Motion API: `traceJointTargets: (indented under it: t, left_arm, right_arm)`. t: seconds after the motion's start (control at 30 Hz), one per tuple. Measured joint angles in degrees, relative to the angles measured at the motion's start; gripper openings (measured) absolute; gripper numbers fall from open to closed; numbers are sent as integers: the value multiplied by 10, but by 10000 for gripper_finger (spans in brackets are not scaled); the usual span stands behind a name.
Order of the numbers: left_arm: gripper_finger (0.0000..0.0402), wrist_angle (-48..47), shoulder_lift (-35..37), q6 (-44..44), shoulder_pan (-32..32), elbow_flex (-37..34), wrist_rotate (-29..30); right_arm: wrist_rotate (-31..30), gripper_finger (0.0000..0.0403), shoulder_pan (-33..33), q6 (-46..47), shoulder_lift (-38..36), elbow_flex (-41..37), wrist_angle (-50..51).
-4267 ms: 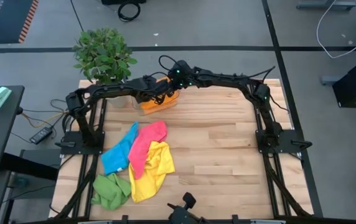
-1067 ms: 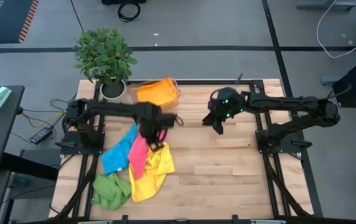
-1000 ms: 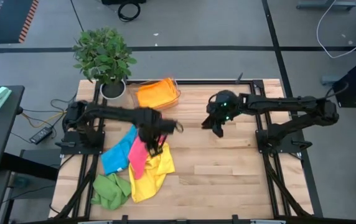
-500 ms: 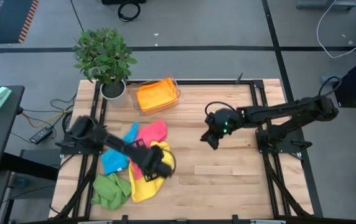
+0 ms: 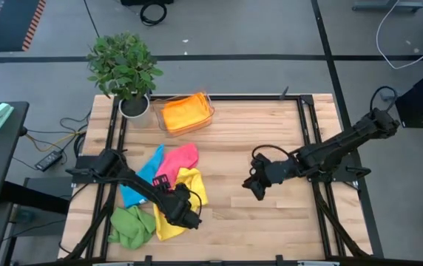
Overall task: Fold microfiber towels
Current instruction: Fold the pink microfiber cloth
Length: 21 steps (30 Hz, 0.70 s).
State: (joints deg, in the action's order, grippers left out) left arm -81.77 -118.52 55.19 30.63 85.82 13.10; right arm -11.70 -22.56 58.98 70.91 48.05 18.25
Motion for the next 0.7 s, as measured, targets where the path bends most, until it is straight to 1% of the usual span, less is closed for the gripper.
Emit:
traceJointTargets:
  t: [0.07, 0.2, 0.23, 0.33, 0.43, 0.53, 0.6, 0.63, 0.7]
  left_arm:
    - [179, -19, 1, 12, 0, 0, 2]
    - [41, -59, 4, 12, -3, 0, 7]
    - [22, -67, 5, 12, -5, 1, 7]
    - [17, -82, 22, 13, -13, 24, 3]
    - [9, -84, 52, 24, -32, 79, 4]
    - [10, -83, 70, 46, -59, 168, 31]
    - [13, -81, 70, 55, -79, 244, 55]
    - [13, -71, 70, 56, -87, 283, 72]
    - [9, -16, 72, 47, -105, 341, 98]
  right_arm:
    - [-2, 108, -10, -2, 0, 0, 0]
    - [-3, 108, -25, -22, 0, 0, 2]
    - [-1, 108, -27, -29, 0, 0, 2]
    - [12, 108, -36, -47, -6, 0, 7]
    - [15, 108, -48, -66, -24, 0, 27]
    - [12, 108, -55, -85, -57, 0, 70]
    - [0, 108, -55, -99, -89, 0, 111]
    - [-5, 108, -55, -106, -108, 0, 132]
    - [-23, 108, -55, -127, -149, 0, 168]
